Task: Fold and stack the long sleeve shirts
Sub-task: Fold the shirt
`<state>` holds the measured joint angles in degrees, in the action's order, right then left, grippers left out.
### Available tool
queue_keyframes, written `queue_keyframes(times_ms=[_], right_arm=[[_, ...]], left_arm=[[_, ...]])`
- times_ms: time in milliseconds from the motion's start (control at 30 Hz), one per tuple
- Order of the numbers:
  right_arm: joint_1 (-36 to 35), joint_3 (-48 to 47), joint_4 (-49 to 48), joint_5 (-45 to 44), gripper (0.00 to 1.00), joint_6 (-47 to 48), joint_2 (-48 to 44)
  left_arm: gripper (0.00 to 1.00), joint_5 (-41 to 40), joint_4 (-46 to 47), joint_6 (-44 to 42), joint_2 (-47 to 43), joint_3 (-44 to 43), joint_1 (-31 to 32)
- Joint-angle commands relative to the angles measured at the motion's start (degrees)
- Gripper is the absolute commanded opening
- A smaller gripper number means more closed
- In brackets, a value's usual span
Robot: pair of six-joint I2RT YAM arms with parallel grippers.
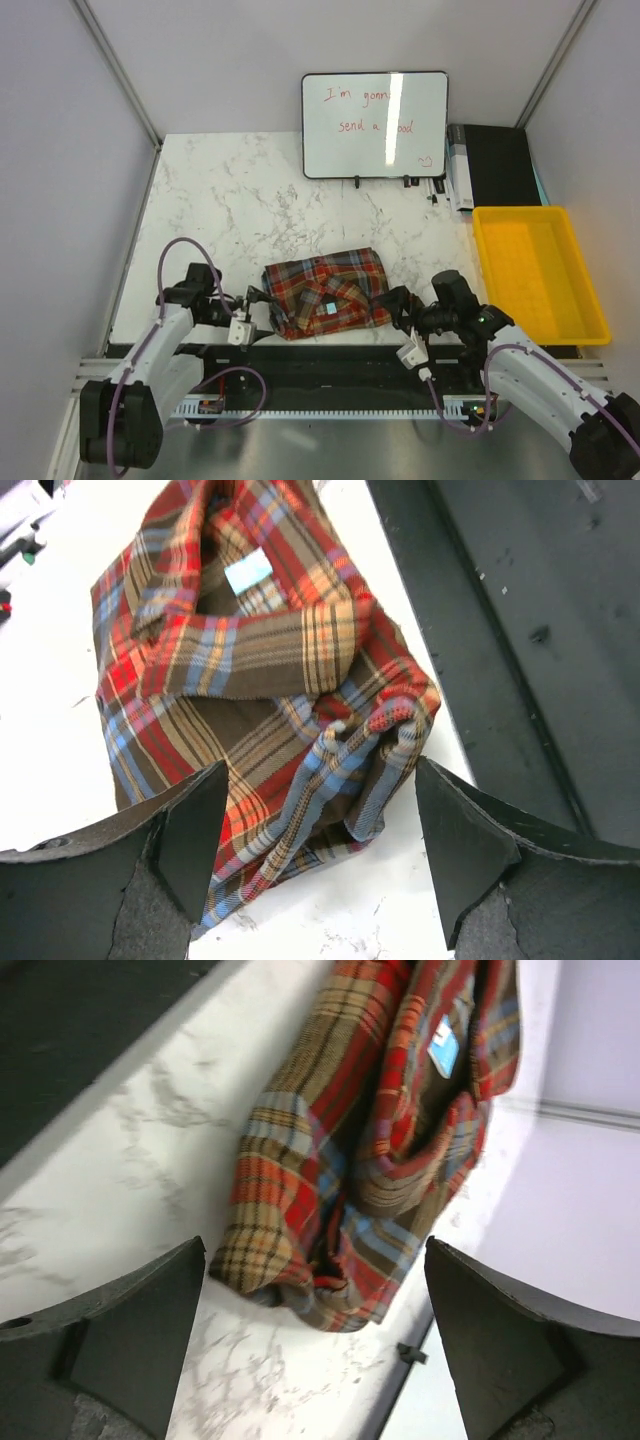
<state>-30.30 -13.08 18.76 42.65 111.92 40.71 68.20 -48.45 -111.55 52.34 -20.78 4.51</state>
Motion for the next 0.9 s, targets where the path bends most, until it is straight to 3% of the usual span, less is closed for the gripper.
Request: queue_keyframes(times_ms=[0,100,233,267,300,367,400,433,467,533,567,667,867], right_arm=[[0.07,-9.05,24.37,-0.64,0.98,7.98,-3.79],[0.07,-15.29,30.44,-1.25,0.98,1.05,-5.29],[-0.02,-23.37,35.47,-1.17,0.98,-11.59,-4.50],[0.07,-24.35,33.29,-1.08,0.98,-15.46,-4.24],[0.07,-25.23,31.88,-1.17,0.98,-19.85,-3.45],[0.07,-27.25,20.74,-4.93,0.98,-41.78,-2.40],[0.07,-29.35,18.52,-6.78,0.98,-47.09,0.22],[0.07,-30.59,15.02,-8.88,0.98,-58.63,1.99],[0.07,-32.43,14.20,-14.56,0.98,-64.14,4.18],[0.07,-38.49,16.03,-16.89,0.98,-71.89,9.99],[-0.02,-39.90,15.00,-22.21,0.98,-82.46,11.22],[1.12,-43.60,14.45,-29.02,0.98,-99.72,15.97],[8.22,-45.72,17.88,-24.56,0.98,-119.98,24.58]], left_arm=[[0.82,5.26,-7.98,-22.43,-5.49,-7.16,-0.29],[0.81,6.41,-4.65,-2.08,-2.69,-15.59,-0.29],[0.80,4.40,-4.11,6.06,7.15,-28.23,1.98],[0.80,1.61,-3.50,8.86,11.78,-30.79,4.08],[0.77,-0.07,-1.67,18.98,14.00,-33.43,8.62],[0.71,-5.68,1.06,27.49,19.44,-40.64,14.09],[0.68,-11.28,1.42,32.40,24.69,-42.66,18.64],[0.68,-13.43,1.42,34.01,27.18,-45.64,20.60],[0.67,-18.41,1.51,35.59,29.38,-46.80,22.36],[0.66,-21.61,0.90,38.24,35.01,-48.91,26.32],[0.65,-24.75,0.72,38.59,36.42,-48.84,27.47],[0.64,-32.31,0.20,41.93,40.64,-47.43,34.05],[0.58,-37.00,-0.16,49.83,44.34,-42.24,40.92]])
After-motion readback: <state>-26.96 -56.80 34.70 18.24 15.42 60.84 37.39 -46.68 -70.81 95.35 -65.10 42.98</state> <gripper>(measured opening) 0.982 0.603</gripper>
